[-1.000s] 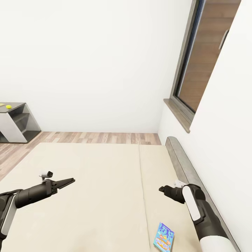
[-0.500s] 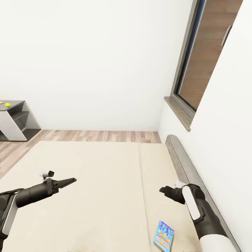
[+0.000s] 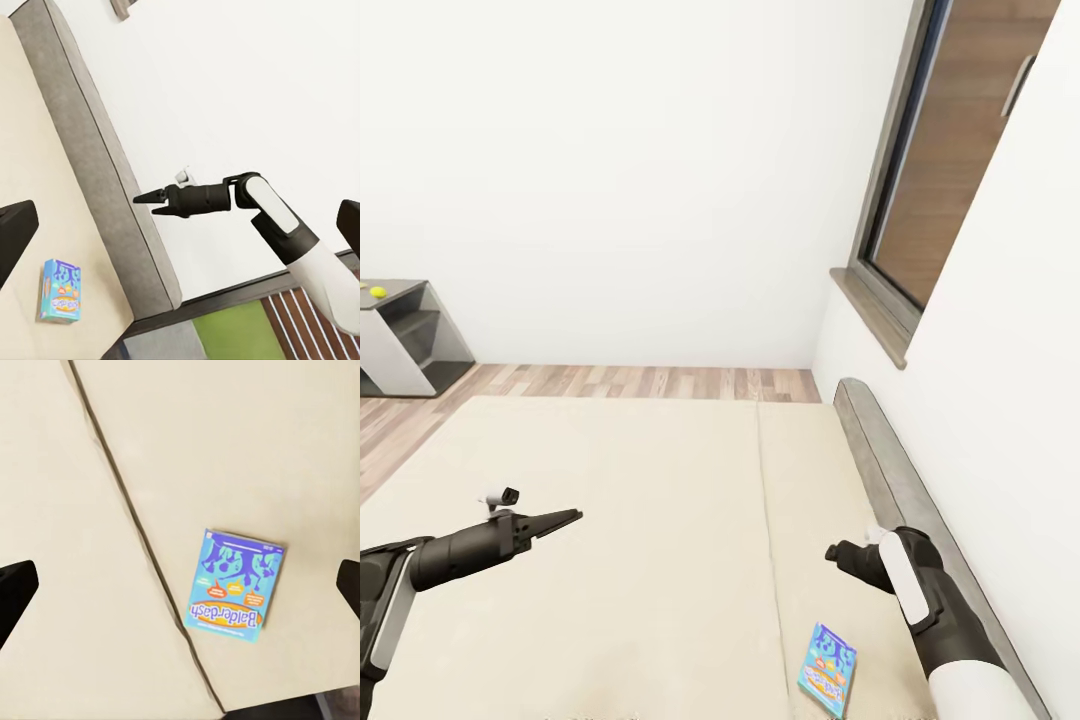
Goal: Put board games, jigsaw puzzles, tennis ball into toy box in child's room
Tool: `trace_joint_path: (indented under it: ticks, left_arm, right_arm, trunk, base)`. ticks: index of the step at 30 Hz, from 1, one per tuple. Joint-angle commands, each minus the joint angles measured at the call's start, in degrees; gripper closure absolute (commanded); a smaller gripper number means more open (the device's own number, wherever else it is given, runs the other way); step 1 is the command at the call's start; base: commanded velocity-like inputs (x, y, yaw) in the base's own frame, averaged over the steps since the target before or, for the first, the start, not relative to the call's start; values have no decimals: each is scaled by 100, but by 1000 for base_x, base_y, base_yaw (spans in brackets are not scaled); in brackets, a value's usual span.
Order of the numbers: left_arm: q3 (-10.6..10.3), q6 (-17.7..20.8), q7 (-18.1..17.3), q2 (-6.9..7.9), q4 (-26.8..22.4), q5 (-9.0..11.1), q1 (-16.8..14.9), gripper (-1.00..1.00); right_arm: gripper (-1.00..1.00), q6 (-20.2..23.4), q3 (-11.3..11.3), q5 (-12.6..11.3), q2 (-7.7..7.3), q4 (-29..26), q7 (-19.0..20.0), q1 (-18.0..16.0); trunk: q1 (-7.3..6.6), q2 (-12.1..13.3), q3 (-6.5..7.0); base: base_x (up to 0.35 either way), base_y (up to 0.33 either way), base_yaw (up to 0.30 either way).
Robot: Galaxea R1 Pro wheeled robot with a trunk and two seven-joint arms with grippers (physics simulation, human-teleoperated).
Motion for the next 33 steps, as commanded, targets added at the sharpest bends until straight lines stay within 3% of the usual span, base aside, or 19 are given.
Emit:
trace_joint_path:
  ticks: [1,33]
  left_arm:
    - [2,60,-21,5,-1,5,-4,-100]
    - [34,60,-41,36,-2,24,-4,-100]
  right_arm:
    - [-100,18,-1,-61,0,-5,-54,-5]
    - [-100,-245,-1,-3,19,253,-57,-77]
  trunk:
    - [3,-12,-21]
    - [3,-12,-309]
  base:
    - [0,0,0]
    - [0,0,0]
